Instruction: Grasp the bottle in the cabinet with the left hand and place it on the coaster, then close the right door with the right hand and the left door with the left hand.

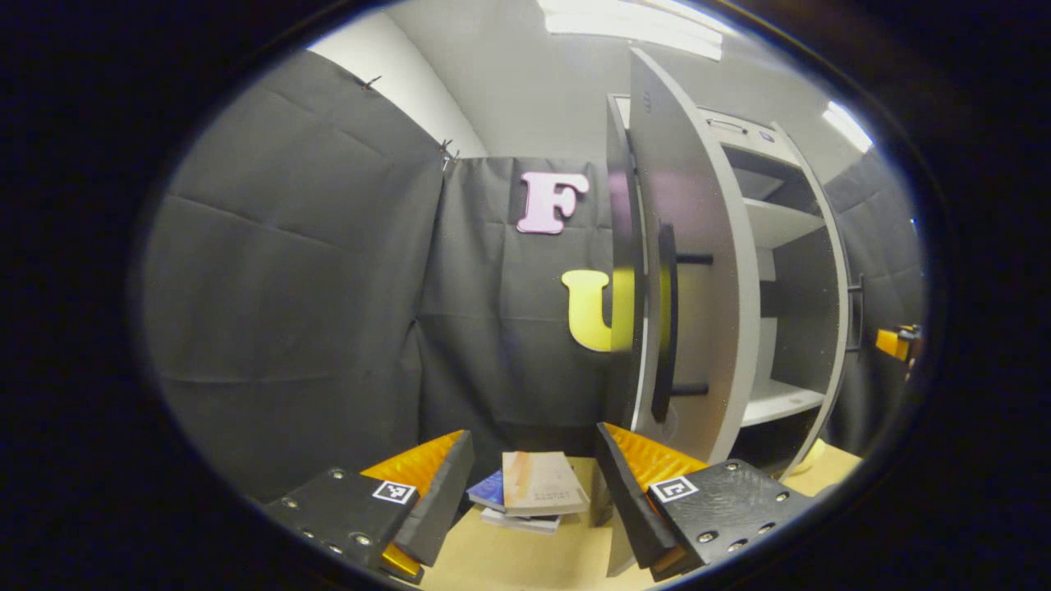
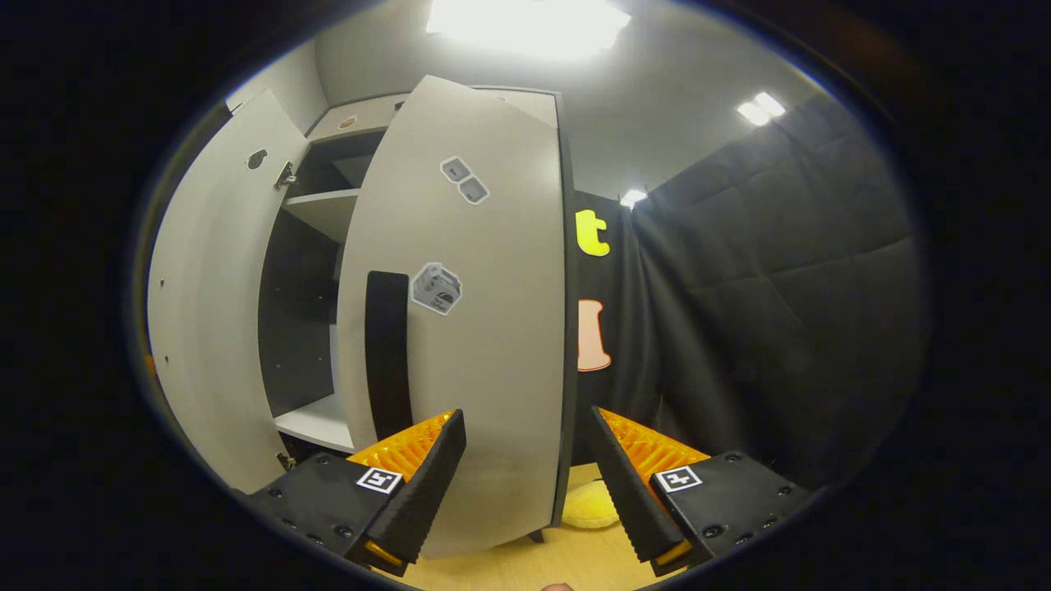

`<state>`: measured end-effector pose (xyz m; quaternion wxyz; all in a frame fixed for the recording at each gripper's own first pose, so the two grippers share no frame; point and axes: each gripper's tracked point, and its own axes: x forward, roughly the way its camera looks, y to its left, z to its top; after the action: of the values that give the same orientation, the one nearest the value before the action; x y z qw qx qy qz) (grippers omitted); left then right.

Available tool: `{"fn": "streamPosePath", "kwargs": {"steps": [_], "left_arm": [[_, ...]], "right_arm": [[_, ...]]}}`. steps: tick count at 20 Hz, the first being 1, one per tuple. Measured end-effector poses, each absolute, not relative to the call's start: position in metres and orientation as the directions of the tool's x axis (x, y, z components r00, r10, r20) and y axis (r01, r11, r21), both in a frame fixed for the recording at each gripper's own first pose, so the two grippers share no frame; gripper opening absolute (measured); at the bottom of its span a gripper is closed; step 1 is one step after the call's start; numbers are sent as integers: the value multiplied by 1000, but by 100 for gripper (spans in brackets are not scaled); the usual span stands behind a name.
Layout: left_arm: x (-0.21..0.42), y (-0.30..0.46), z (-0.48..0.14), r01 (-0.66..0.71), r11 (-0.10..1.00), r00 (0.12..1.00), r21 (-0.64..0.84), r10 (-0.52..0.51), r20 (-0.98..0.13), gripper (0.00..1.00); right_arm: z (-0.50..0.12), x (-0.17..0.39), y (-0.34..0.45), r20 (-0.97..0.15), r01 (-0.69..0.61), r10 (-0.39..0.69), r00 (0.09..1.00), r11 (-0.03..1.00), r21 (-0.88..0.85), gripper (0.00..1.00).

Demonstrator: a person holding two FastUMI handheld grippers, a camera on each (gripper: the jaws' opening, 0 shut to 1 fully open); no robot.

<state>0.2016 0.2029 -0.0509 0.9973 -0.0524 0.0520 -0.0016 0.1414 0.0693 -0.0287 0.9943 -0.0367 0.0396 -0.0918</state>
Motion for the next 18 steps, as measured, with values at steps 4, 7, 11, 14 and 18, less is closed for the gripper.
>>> {"fn": "streamPosePath", "kwargs": {"steps": [4,7,11,14,18], "left_arm": [[225,201,-26,-9,996,998,-86,3,-68,94],[232,189,-18,-16,998,999,-61,13,-52,94],[230,183,-15,-53,998,997,-39,51,-56,87],[226,163,-19,-37,996,997,-84,31,-73,87],[218,126,-12,-6,997,998,-81,1,-65,94]], "right_arm": [[-39,123,37,-95,232,-239,966,970,-74,96],[-44,110,10,-107,266,-271,957,962,-59,96],[-48,98,-21,-119,290,-294,948,956,-50,96],[-50,92,-36,-128,288,-291,948,957,-42,95],[-49,90,-48,-129,270,-272,954,962,-31,95]]}}
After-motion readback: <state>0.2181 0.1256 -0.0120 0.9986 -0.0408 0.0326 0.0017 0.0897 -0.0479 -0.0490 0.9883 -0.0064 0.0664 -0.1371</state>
